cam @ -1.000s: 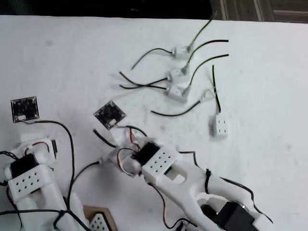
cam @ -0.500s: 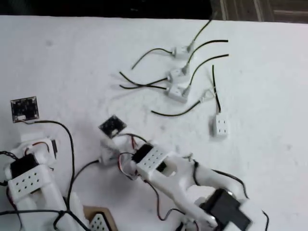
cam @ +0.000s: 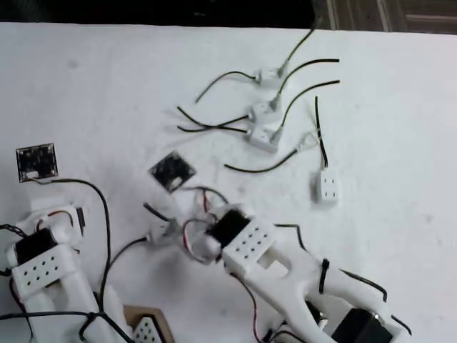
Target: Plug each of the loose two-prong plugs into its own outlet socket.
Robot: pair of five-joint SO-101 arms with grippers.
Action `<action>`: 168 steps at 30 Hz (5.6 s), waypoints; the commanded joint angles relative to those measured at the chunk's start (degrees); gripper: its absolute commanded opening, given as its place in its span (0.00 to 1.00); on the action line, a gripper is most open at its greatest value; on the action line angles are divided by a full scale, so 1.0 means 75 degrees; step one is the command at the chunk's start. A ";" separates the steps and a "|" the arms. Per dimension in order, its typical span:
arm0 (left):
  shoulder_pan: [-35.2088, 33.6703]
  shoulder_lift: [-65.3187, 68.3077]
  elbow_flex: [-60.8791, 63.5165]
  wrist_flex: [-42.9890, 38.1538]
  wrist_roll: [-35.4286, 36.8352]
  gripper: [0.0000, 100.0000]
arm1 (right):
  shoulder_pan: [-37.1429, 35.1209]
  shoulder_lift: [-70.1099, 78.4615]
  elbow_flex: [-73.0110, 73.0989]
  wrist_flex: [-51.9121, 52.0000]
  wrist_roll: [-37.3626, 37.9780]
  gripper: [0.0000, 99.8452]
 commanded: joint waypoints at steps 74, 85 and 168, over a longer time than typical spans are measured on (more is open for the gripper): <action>0.0791 -0.0135 0.0047 -0.0246 0.0023 0.12 | 0.7836 -0.1143 -0.3938 0.3077 0.1149 0.01; 0.3382 -0.0088 -0.2333 0.2016 -0.0305 0.07 | 0.9641 -0.1717 -0.1899 0.4038 0.1160 0.02; 1.1141 1.6217 -1.9681 0.4196 0.4056 0.03 | 0.6933 -0.8891 -0.1371 0.4835 -0.0387 0.02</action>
